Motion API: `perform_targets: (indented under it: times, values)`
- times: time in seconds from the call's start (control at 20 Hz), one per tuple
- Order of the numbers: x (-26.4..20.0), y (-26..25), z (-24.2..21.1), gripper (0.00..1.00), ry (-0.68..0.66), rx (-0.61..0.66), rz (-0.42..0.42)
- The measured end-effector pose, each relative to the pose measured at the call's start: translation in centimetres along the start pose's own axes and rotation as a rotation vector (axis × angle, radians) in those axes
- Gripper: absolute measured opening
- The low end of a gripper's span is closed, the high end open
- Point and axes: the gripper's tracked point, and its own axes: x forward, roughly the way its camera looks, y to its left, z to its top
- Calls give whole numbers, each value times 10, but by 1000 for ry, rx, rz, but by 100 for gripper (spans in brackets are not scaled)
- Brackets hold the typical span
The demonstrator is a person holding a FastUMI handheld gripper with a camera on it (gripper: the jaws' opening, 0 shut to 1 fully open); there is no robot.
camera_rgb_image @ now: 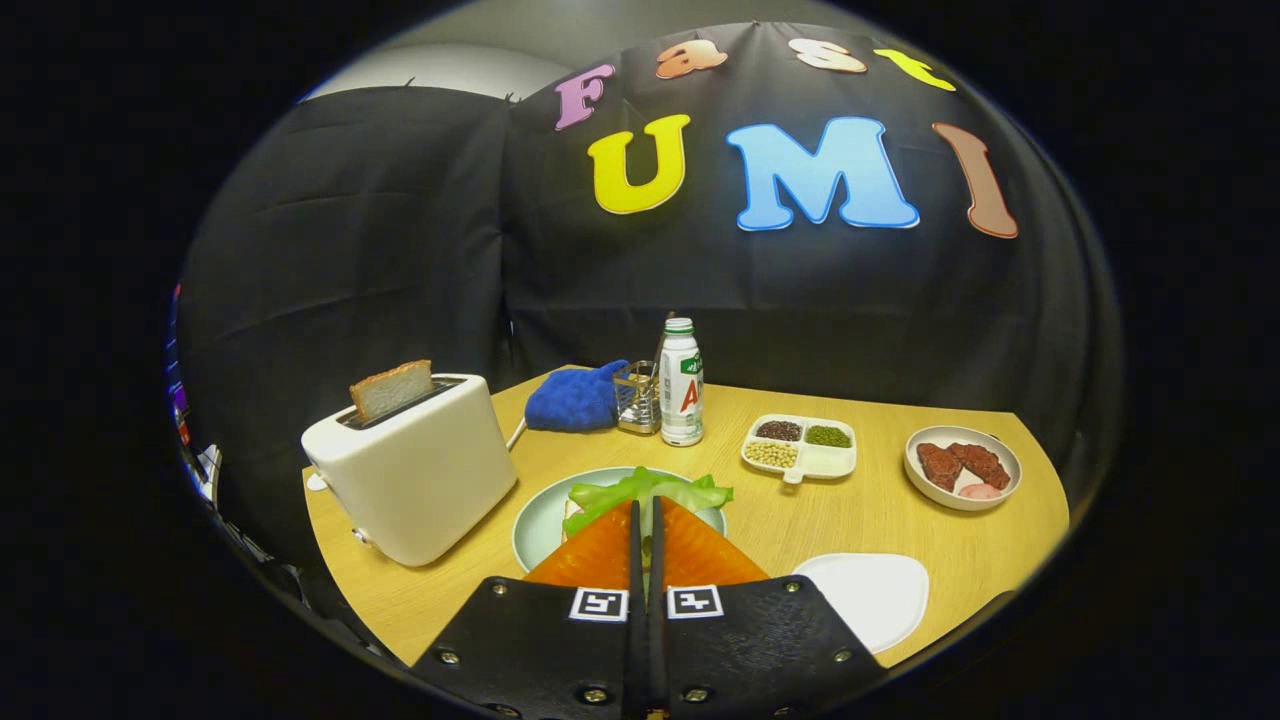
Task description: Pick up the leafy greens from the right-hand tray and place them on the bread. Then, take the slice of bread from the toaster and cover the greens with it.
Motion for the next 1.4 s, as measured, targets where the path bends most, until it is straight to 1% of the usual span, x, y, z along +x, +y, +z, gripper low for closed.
perform_targets:
  times: [0.25,0.55,0.85,1.05,1.2,1.25,1.35,1.4]
  values:
    - [23,18,-4,0,23,6,32]
    - [46,28,-11,0,44,3,40]
    - [55,29,-22,0,61,8,38]
    - [58,26,-45,0,108,-24,24]
    - [58,30,-56,1,126,-39,37]
    - [57,28,-55,5,127,-51,29]
    - [56,16,-54,10,126,-88,-24]
    - [57,14,-57,15,133,-94,-42]
